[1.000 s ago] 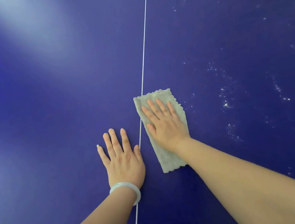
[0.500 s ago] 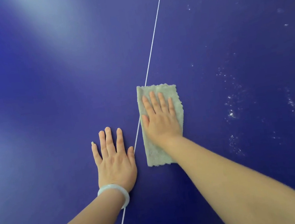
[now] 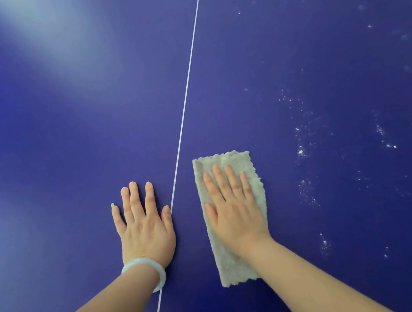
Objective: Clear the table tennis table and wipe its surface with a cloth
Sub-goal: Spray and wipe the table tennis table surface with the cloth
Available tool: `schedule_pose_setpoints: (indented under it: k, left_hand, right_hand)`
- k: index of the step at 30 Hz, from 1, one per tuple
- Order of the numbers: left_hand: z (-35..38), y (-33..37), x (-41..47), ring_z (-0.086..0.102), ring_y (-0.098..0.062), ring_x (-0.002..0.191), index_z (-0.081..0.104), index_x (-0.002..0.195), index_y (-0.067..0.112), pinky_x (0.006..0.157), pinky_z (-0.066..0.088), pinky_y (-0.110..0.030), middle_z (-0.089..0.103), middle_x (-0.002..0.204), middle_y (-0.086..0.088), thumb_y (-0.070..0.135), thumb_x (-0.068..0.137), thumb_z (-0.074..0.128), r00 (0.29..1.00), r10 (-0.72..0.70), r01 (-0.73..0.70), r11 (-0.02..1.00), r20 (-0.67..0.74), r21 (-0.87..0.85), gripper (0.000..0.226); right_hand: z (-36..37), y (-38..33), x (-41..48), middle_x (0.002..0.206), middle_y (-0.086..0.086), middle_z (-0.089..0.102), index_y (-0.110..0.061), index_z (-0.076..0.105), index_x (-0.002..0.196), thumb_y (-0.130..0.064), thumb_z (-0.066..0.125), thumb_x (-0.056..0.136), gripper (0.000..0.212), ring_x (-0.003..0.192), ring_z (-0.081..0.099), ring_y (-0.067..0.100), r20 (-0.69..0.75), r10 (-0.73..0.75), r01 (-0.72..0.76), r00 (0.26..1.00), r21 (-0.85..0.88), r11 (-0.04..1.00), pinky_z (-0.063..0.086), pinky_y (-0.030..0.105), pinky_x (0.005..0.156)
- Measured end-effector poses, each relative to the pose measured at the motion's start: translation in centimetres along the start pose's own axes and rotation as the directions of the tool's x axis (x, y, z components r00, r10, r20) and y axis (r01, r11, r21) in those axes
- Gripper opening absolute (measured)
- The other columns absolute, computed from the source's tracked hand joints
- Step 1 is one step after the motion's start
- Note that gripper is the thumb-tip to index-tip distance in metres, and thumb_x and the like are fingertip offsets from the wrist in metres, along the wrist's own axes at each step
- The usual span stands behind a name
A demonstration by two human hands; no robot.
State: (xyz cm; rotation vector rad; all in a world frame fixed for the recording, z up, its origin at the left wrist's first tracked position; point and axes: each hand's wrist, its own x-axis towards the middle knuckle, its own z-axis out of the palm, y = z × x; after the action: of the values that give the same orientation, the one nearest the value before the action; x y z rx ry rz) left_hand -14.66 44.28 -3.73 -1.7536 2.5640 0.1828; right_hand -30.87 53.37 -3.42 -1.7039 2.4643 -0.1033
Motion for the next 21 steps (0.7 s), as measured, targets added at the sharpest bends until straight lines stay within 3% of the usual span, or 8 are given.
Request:
schedule_pose_setpoints:
  k: [3,5,7,11,13,15,17,21]
  left_hand:
    - [0.0,0.1,0.0,-0.003,-0.025,0.152,0.019,0.156,0.016,0.122,-0.002,-0.05,0.008,0.164,-0.011,0.043,0.101,0.022,1.0,-0.003,0.003,1.0,0.005,-0.013,0.062]
    - [-0.1,0.1,0.0,-0.004,-0.025,0.152,0.017,0.157,0.016,0.122,-0.004,-0.05,0.006,0.164,-0.012,0.043,0.101,0.025,1.0,-0.001,0.001,1.0,0.007,-0.016,0.063]
    - [-0.1,0.1,-0.1,-0.005,-0.025,0.152,0.015,0.157,0.016,0.122,-0.005,-0.05,0.005,0.164,-0.012,0.043,0.101,0.023,1.0,0.0,0.0,1.0,0.012,-0.007,0.063]
    - [-0.3,0.1,-0.1,-0.007,-0.025,0.152,0.012,0.157,0.016,0.122,-0.005,-0.05,0.003,0.165,-0.011,0.043,0.1,0.021,1.0,0.002,-0.001,1.0,0.02,-0.029,0.064]
    - [-0.4,0.1,-0.1,-0.007,-0.026,0.152,0.011,0.157,0.016,0.121,-0.005,-0.051,0.003,0.165,-0.011,0.043,0.101,0.021,1.0,0.009,-0.009,0.999,0.018,-0.042,0.063]
    - [-0.4,0.0,-0.1,-0.006,-0.027,0.152,0.011,0.157,0.016,0.121,-0.004,-0.051,0.003,0.164,-0.012,0.043,0.101,0.022,1.0,0.013,-0.013,0.999,0.012,-0.048,0.063]
    - [-0.4,0.0,-0.2,-0.006,-0.027,0.152,0.01,0.157,0.017,0.121,-0.004,-0.051,0.002,0.165,-0.011,0.044,0.101,0.021,1.0,0.015,-0.014,0.998,0.019,-0.054,0.063]
    - [-0.4,-0.3,-0.2,-0.008,-0.025,0.152,0.009,0.158,0.018,0.121,-0.006,-0.051,0.0,0.165,-0.01,0.044,0.101,0.022,0.999,0.034,-0.031,0.993,0.024,-0.11,0.063]
  right_hand:
    - [-0.8,5.1,1.1,0.166,0.001,0.002,-0.022,0.007,0.158,-0.042,0.007,0.098,0.064,0.152,-0.006,0.021,0.013,0.179,-0.179,0.984,-0.028,0.984,0.002,0.048,0.123]
    - [-1.1,6.6,1.0,0.165,0.001,-0.007,-0.021,-0.003,0.157,-0.041,0.003,0.099,0.062,0.152,-0.011,0.022,0.017,0.417,-0.417,0.909,-0.027,0.909,-0.003,0.047,0.123]
    - [-0.8,4.2,-0.6,0.165,0.005,-0.007,-0.018,-0.002,0.158,-0.04,0.004,0.101,0.061,0.152,-0.01,0.025,-0.028,0.515,-0.515,0.857,0.001,0.857,-0.002,0.049,0.123]
    - [0.6,-3.1,-5.9,0.165,0.007,0.004,-0.016,0.013,0.157,-0.038,0.015,0.101,0.061,0.152,-0.003,0.027,-0.024,0.228,-0.228,0.973,0.015,0.974,0.007,0.052,0.122]
    - [0.4,-2.5,-7.5,0.165,0.003,0.007,-0.018,0.018,0.157,-0.038,0.019,0.102,0.059,0.153,-0.001,0.024,-0.001,0.079,-0.079,0.997,0.026,0.997,0.01,0.05,0.121]
    - [0.4,-0.2,-8.5,0.165,0.0,0.009,-0.02,0.021,0.157,-0.039,0.022,0.102,0.058,0.153,0.002,0.021,-0.019,0.051,-0.051,0.999,0.008,0.999,0.011,0.048,0.121]
    - [0.4,1.8,-9.0,0.165,-0.001,0.008,-0.021,0.019,0.157,-0.041,0.017,0.1,0.061,0.153,0.001,0.019,-0.023,0.211,-0.211,0.977,-0.019,0.977,0.008,0.047,0.122]
    - [0.4,0.0,-8.3,0.165,0.004,-0.006,-0.019,-0.005,0.156,-0.04,0.0,0.097,0.063,0.152,-0.009,0.024,-0.02,0.591,-0.591,0.807,-0.01,0.807,-0.002,0.048,0.123]
